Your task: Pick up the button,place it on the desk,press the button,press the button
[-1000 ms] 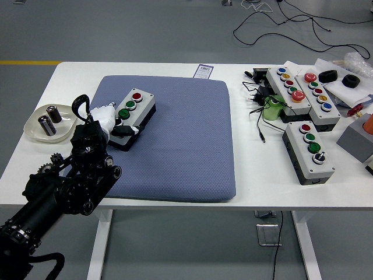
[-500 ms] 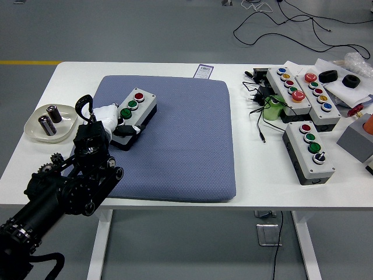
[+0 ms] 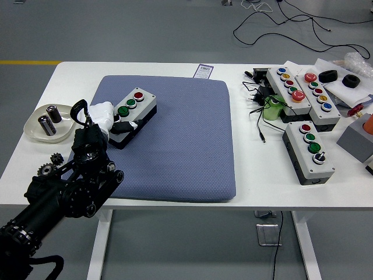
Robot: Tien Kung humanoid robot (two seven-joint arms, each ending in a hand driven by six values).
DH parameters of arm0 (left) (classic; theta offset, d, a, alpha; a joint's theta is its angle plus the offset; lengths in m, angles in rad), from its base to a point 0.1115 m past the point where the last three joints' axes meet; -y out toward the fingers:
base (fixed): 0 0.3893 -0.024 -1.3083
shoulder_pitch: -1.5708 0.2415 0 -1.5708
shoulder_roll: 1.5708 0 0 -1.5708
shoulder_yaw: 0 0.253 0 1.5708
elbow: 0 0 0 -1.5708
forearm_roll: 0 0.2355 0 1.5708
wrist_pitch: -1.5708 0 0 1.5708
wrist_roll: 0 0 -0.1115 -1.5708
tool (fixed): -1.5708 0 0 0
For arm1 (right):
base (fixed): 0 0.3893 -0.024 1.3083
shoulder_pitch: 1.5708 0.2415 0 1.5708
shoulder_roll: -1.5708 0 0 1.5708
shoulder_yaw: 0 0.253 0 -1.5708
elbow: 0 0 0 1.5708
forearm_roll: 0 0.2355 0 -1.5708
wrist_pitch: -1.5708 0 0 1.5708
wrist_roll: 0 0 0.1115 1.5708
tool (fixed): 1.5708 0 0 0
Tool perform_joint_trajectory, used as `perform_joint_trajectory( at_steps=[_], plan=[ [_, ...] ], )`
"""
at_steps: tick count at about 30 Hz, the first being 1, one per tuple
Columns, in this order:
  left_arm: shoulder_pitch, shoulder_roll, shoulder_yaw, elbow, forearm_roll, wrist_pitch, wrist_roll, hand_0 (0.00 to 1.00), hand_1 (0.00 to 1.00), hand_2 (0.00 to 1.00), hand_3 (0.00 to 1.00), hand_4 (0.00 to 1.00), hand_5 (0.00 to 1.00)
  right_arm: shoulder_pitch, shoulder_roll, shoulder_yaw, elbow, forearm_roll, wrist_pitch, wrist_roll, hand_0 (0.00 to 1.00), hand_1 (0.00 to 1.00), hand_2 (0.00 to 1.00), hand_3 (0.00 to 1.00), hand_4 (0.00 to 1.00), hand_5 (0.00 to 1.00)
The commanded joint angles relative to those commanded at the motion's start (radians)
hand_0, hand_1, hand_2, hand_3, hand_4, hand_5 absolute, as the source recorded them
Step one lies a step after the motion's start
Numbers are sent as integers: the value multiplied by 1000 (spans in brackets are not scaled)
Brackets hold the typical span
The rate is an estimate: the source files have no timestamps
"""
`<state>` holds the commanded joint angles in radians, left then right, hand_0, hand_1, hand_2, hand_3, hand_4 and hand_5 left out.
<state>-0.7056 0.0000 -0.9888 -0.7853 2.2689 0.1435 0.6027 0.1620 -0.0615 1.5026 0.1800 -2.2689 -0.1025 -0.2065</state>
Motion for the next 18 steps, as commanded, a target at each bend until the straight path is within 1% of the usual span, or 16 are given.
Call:
perform_joint_trajectory(
  at_steps=[1,2,4,6,8,12,15,17,18],
  plan=[
    [0,0,7,5,0,3,-22,165,202,258,305,2,2,0,0,-2,0,0,0,0,673,658,674,624,310,173],
    [0,0,9,9,0,8,-46,117,184,251,309,2,2,1,0,-3,0,0,0,-1,673,658,674,624,310,173],
    [1,0,18,13,0,17,-85,117,184,251,309,2,2,2,1,-4,0,0,-1,-1,673,658,674,624,310,173],
    [2,0,25,16,0,46,-133,117,184,251,309,2,2,2,1,-2,0,0,-1,-1,673,658,674,624,310,173],
    [1,0,38,21,0,75,-192,105,178,248,297,2,2,2,1,0,0,0,-1,-1,673,658,674,624,310,173],
    [3,0,59,21,0,104,-286,105,178,248,297,2,2,2,1,3,0,0,-2,0,673,658,674,624,310,173],
    [5,0,67,20,0,104,-345,95,173,246,295,2,2,2,2,7,0,0,-2,0,673,658,674,624,310,173],
    [3,0,77,20,0,87,-379,95,173,246,295,2,2,3,3,9,0,0,-2,1,673,658,674,624,310,173],
    [3,0,80,21,0,63,-405,95,173,246,295,2,2,3,4,10,0,0,-2,1,673,658,674,624,310,173]
  ],
)
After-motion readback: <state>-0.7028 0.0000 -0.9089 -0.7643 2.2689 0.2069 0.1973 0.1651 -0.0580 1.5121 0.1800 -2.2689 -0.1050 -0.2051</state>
